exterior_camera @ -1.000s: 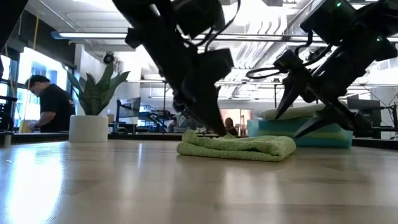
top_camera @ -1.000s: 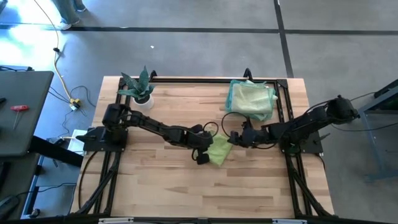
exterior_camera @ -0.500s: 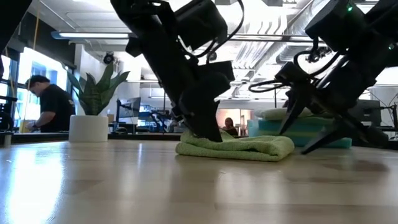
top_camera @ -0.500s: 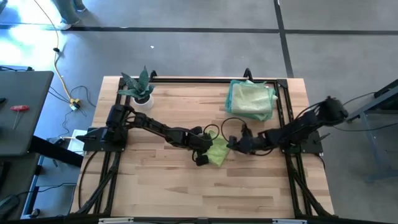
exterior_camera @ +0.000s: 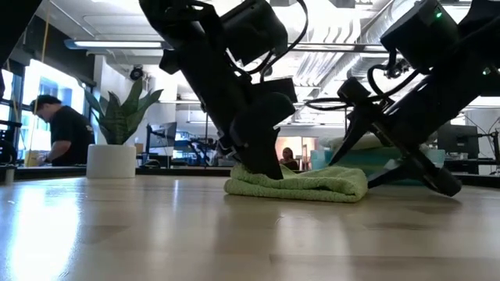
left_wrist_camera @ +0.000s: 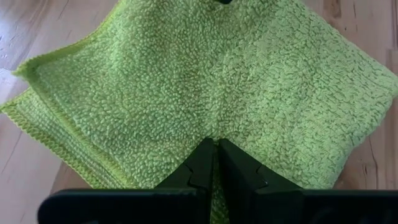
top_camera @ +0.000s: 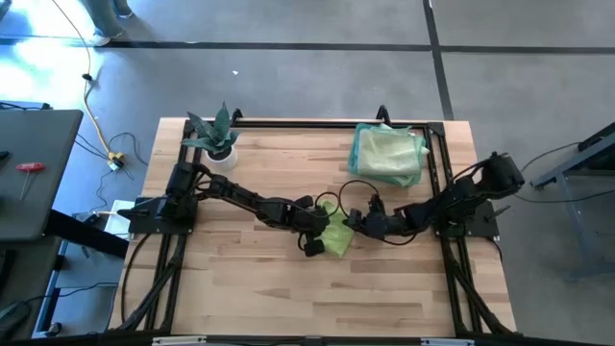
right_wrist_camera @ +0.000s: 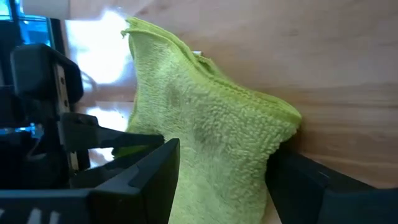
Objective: Fold microfiber towels
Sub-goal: Stack the folded light green microfiber cloth on top of the folded green microfiber cloth
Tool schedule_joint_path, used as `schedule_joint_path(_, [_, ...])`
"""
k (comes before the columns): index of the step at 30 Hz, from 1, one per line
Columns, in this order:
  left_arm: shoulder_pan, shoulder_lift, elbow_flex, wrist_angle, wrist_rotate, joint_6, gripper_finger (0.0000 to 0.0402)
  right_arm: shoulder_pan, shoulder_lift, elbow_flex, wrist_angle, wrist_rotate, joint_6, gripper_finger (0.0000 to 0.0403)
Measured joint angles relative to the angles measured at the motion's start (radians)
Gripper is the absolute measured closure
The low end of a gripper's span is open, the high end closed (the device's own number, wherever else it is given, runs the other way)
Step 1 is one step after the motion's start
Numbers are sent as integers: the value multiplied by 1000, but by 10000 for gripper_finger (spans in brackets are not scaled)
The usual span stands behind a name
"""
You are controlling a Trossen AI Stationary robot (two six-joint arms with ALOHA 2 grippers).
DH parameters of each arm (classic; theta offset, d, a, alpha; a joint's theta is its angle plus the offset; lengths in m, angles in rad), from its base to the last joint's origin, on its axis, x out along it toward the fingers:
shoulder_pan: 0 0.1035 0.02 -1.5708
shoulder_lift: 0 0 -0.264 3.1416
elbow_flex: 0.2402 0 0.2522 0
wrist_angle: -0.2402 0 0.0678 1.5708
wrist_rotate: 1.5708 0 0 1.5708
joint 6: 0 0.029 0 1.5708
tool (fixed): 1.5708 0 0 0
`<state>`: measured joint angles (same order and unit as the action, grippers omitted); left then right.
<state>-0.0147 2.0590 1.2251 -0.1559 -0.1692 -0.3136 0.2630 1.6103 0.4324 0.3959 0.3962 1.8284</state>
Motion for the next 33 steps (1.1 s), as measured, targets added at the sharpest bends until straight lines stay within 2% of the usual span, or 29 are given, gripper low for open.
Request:
schedule_joint_path(3, [0, 0, 0, 3, 0, -1, 382, -2, 16, 3, 8, -1, 7, 196])
schedule_joint_path(6, [0, 1, 0, 5, 0, -1, 382, -3, 19, 4, 6, -10, 9, 230])
schedule_joint_path(13, [0, 1, -1, 4, 1, -1, 383, -3, 20, 3, 2, -8, 12, 385])
schedule_joint_path(18, [2, -16, -2, -15, 13, -25, 383, -12, 1, 0, 0, -30, 5, 394])
schedule_joint_path(21, [10, -65, 19, -81, 39, -24, 383, -25, -39, -5, -25, -26, -42, 398])
schedule_joint_path(28, [16, -251, 52, -172, 40, -13, 383, -91, -145, -5, -66, -26, -133, 401])
schedule_joint_path(33, [22, -395, 55, -176, -12, 28, 383, -164, -210, 42, -94, -69, -256, 402])
